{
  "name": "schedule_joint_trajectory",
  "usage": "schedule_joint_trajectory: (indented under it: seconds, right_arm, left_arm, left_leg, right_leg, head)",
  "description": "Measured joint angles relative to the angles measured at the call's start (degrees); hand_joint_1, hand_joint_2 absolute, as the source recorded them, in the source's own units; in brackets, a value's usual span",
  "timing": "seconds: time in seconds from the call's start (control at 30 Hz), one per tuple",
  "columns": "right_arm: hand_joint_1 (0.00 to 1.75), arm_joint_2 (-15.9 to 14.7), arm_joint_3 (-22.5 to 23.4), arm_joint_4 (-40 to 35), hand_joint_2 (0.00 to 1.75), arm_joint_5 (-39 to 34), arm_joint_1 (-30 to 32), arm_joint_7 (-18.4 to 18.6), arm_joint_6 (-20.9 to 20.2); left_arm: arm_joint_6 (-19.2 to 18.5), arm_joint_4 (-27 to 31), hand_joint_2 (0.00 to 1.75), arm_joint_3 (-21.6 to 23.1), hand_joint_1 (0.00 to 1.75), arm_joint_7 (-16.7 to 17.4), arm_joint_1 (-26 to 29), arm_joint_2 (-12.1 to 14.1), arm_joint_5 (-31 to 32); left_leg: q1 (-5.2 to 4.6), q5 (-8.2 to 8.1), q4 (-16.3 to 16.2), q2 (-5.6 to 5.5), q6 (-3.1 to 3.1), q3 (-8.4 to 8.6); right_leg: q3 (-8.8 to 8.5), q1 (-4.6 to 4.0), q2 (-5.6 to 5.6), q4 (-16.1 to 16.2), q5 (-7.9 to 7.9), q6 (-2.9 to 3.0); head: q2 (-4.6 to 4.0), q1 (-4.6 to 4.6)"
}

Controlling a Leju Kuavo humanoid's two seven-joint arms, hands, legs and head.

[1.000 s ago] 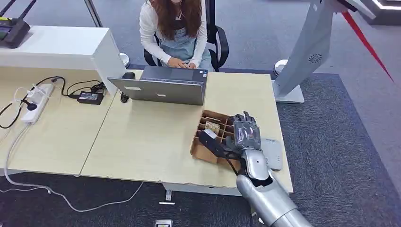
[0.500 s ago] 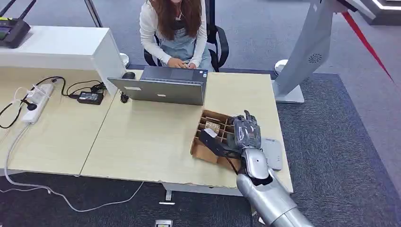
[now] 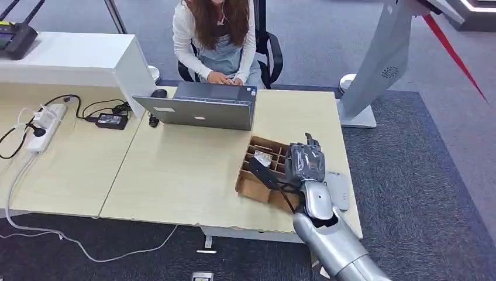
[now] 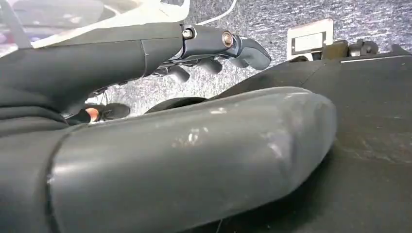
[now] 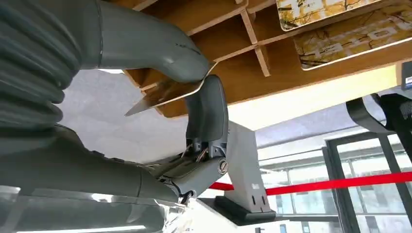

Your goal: Pass the card to the sensor for recognition and then transmit it.

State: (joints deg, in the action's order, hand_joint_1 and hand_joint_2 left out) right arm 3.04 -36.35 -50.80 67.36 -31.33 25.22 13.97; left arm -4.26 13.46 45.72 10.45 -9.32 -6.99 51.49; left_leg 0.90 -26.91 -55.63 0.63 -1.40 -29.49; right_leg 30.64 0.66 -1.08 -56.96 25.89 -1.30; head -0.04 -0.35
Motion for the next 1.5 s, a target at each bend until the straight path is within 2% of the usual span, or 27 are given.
schedule_joint_trajectory:
  seconds: [0.23, 0.4, 0.47, 0.5, 1.5]
  right_arm:
    - [1.20, 0.0, 0.0, 0.0, 1.75, 0.2, 0.0, 0.5, 0.0]
    - [1.27, 0.0, 0.0, 0.2, 1.75, 0.3, 0.0, 0.5, 0.0]
    - [1.50, 0.0, 0.0, 0.2, 1.75, 0.3, 0.0, 0.5, 0.1]
    - [1.75, 0.0, 0.1, 0.2, 1.75, 0.3, 0.0, 0.5, 0.1]
    - [1.75, 0.0, 0.2, 0.6, 1.75, 0.5, 0.1, -0.2, 2.1]
  left_arm:
    - [0.0, 0.0, 0.00, 0.0, 0.00, 0.0, 0.0, 0.0, 0.0]
    - [0.0, 0.0, 0.00, 0.0, 0.00, 0.0, 0.0, 0.0, 0.0]
    - [0.0, 0.0, 0.00, 0.0, 0.00, 0.0, 0.0, 0.0, 0.0]
    - [0.0, 0.0, 0.00, 0.0, 0.00, 0.0, 0.0, 0.0, 0.0]
    - [-0.3, 0.0, 0.00, 0.0, 0.00, 0.0, -0.1, -0.3, 0.5]
  left_leg:
    - [0.00, 0.00, 0.0, 0.00, 0.00, 0.00]
    - [0.00, 0.00, 0.0, 0.00, 0.00, 0.00]
    - [0.00, 0.00, 0.0, 0.00, 0.00, 0.00]
    - [0.00, 0.00, 0.0, 0.00, 0.00, 0.00]
    - [0.00, 0.00, 0.0, 0.00, 0.00, -0.01]
  right_leg:
    - [0.01, 0.00, 0.00, 0.0, 0.00, 0.00]
    - [0.00, 0.00, 0.00, 0.0, 0.00, 0.00]
    - [0.00, 0.00, 0.00, 0.0, 0.00, 0.00]
    - [0.00, 0.00, 0.00, 0.0, 0.00, 0.00]
    - [0.01, 0.00, 0.00, 0.0, 0.00, 0.00]
  head:
    - [0.00, 0.00]
    - [0.00, 0.00]
    - [0.00, 0.00]
    - [0.00, 0.00]
    - [0.00, 0.00]
